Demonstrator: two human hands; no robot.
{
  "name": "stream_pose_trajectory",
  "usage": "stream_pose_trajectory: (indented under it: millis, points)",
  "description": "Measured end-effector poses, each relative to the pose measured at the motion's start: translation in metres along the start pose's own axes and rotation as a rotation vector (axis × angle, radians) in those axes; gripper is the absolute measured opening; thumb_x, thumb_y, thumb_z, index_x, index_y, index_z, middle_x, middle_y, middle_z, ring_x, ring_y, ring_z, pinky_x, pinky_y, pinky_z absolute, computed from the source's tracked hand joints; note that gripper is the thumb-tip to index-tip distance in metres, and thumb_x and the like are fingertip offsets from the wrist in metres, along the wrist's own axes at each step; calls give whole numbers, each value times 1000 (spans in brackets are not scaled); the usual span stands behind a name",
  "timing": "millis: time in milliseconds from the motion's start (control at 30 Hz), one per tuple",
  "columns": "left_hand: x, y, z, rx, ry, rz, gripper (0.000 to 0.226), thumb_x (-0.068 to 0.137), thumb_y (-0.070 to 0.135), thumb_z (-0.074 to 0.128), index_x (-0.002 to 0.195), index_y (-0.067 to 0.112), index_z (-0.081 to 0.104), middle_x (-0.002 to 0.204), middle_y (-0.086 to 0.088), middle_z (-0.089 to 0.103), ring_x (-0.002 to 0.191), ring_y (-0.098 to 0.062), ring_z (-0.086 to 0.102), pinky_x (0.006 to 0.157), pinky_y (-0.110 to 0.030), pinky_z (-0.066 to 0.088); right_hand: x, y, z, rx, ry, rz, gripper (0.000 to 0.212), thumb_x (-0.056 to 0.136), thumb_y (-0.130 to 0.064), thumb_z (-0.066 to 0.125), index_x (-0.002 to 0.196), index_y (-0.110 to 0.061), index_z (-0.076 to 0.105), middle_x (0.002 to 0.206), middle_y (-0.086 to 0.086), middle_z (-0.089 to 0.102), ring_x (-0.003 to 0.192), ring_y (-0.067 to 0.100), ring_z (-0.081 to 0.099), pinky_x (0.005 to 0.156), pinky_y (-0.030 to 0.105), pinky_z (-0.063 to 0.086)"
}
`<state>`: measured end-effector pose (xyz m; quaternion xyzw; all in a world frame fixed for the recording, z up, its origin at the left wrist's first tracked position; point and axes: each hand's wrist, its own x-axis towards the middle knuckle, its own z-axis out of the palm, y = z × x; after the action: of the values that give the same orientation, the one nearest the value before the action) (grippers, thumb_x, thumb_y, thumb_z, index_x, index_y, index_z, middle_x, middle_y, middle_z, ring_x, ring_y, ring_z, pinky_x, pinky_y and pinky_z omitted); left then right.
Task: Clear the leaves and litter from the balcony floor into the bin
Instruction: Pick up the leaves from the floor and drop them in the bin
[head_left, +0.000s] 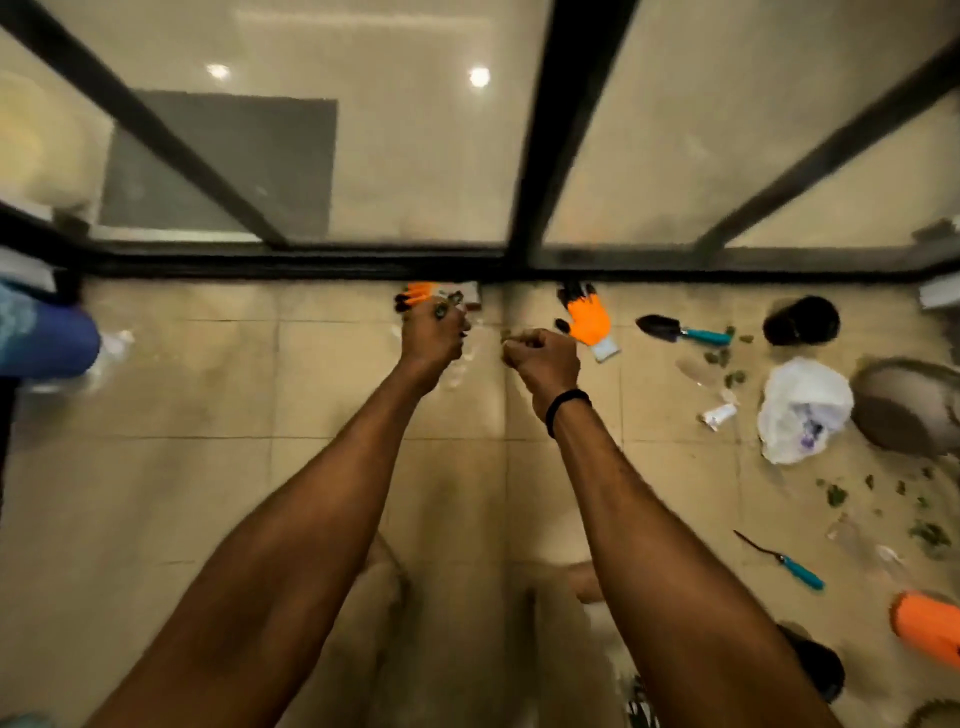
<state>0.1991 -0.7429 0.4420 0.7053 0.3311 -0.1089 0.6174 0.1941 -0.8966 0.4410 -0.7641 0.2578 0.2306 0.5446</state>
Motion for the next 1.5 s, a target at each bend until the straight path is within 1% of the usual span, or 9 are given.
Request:
stream_pose_trajectory:
  millis: [133, 567, 833, 1033, 1133, 1200, 1267, 1367, 1500]
  points:
    - [26, -13, -133, -104, 136, -82, 24, 96, 20, 60, 73, 14, 61, 72, -11, 67, 45, -15, 47, 41, -20, 35, -27, -49, 137, -104, -69, -25, 14, 55, -28, 72, 68, -22, 73, 69, -2, 73, 75, 23, 72, 75, 47, 59]
    - [66, -85, -523, -404, 525, -267, 21, 99, 16, 59, 79, 13, 59, 74, -9, 67, 50, -16, 48, 42, -22, 37, -124, -137, 531, -238, -425, -43, 9, 79, -8, 77, 80, -15, 73, 81, 4, 75, 77, 17, 70, 81, 36, 60]
    - [114, -142, -720, -755, 762, -423, 8, 99, 9, 58, 93, 4, 58, 74, -11, 60, 37, -8, 39, 34, -16, 26, -151, -144, 753, -86, -661, 158, 4, 86, 6, 69, 87, 3, 65, 84, 15, 65, 80, 23, 65, 71, 28, 58]
    - [185, -173, -809, -910, 696, -545, 28, 105, 10, 44, 77, 12, 46, 72, -5, 50, 27, 0, 34, 27, -14, 21, -138, -146, 877, -3, -615, 244, 17, 83, 10, 67, 72, -2, 63, 77, 13, 61, 75, 22, 59, 80, 37, 56]
    - [216, -185, -841, -917, 651, -603, 28, 106, 17, 42, 80, 11, 50, 73, -3, 50, 32, -1, 39, 31, -12, 26, -128, -147, 917, 39, -558, 293, 16, 82, 11, 64, 72, -2, 64, 81, 13, 57, 78, 22, 55, 66, 28, 53]
    - [228, -189, -855, -995, 619, -604, 22, 105, 27, 48, 101, 8, 58, 86, -8, 59, 50, -8, 57, 37, -14, 42, -124, -149, 934, 114, -601, 361, 9, 88, 8, 61, 93, 2, 66, 89, 12, 62, 83, 20, 61, 65, 21, 55]
    - [244, -192, -869, -1079, 603, -578, 39, 102, 38, 55, 129, 10, 55, 116, -14, 59, 94, -24, 64, 58, -30, 60, -118, -148, 949, 191, -658, 438, 22, 94, -4, 60, 115, 1, 62, 109, 14, 67, 101, 23, 64, 81, 28, 58]
    - [250, -195, -884, -1176, 576, -571, 56, 102, 49, 48, 146, 15, 44, 143, -17, 49, 127, -38, 51, 85, -46, 56, -115, -143, 959, 283, -696, 565, 29, 101, -15, 51, 129, -6, 53, 114, 11, 62, 124, 28, 54, 105, 37, 46]
    - [246, -185, -888, -1196, 537, -618, 58, 105, 45, 40, 151, 11, 35, 153, -23, 39, 137, -40, 44, 111, -49, 42, -120, -144, 956, 380, -636, 613, 37, 103, -12, 47, 138, -2, 47, 126, 15, 58, 121, 28, 54, 104, 34, 46]
